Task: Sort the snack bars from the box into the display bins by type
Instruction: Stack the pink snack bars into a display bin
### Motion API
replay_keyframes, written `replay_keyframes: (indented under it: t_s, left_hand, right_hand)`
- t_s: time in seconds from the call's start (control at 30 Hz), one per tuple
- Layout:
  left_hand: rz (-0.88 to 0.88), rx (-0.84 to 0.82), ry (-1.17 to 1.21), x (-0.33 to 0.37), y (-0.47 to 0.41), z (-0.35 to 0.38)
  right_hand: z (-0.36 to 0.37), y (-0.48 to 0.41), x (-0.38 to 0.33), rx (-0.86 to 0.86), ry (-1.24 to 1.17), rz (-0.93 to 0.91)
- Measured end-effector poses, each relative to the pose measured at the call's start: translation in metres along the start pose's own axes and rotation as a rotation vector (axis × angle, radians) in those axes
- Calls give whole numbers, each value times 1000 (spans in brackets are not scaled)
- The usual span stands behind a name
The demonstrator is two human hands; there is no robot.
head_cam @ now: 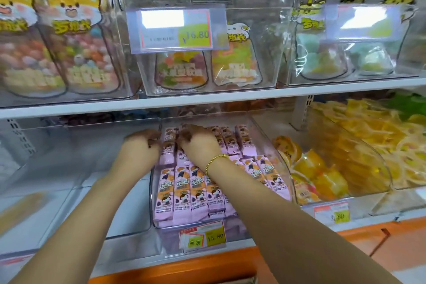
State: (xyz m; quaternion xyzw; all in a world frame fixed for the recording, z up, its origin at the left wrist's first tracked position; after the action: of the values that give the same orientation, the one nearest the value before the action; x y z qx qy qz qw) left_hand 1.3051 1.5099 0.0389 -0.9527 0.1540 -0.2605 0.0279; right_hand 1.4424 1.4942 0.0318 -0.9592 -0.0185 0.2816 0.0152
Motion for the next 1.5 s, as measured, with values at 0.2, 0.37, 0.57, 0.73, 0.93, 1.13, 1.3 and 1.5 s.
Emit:
replay_keyframes:
  t_s: [0.2, 0.37, 0.57, 0.73, 0.93, 1.13, 1.3, 1.5]
  left_hand:
    - [77, 74, -24, 25, 19, -5]
    - [348, -182, -63, 100, 11, 37]
    - [456, -534, -62, 157, -25, 112]
    - [462, -620, -122, 156, -40, 128]
    - [406, -469, -236, 136, -50, 122]
    - [334, -412, -150, 129, -47, 119]
    - [298, -482, -132, 122, -49, 119]
    - [260, -473, -199, 124, -46, 118]
  right_hand:
    - [-18, 7, 4, 62, -1, 75]
    - [-77, 62, 66, 275, 114, 236]
    - [-106, 96, 88, 347, 213, 143]
    - [-111, 86, 84, 257, 435, 162]
    - [-88, 59, 78, 230, 775, 155]
    - [-72, 36, 101, -135, 723, 222]
    - [-64, 30, 124, -279, 696, 248]
    - [-71, 12, 130, -162, 591, 350]
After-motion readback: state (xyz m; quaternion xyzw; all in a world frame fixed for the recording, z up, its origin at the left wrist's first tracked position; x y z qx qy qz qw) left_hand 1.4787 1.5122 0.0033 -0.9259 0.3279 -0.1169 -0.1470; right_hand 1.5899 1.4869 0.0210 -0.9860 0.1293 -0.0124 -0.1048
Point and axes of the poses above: each hand's wrist, its own y-axis away from the middle knuckle, its own z-axis out of the palm, x = y × z, the point moved 8 cm from there along -y, towards the middle knuckle, and after that the axes turned 13 degrees about -x, right-handed, at the moved point
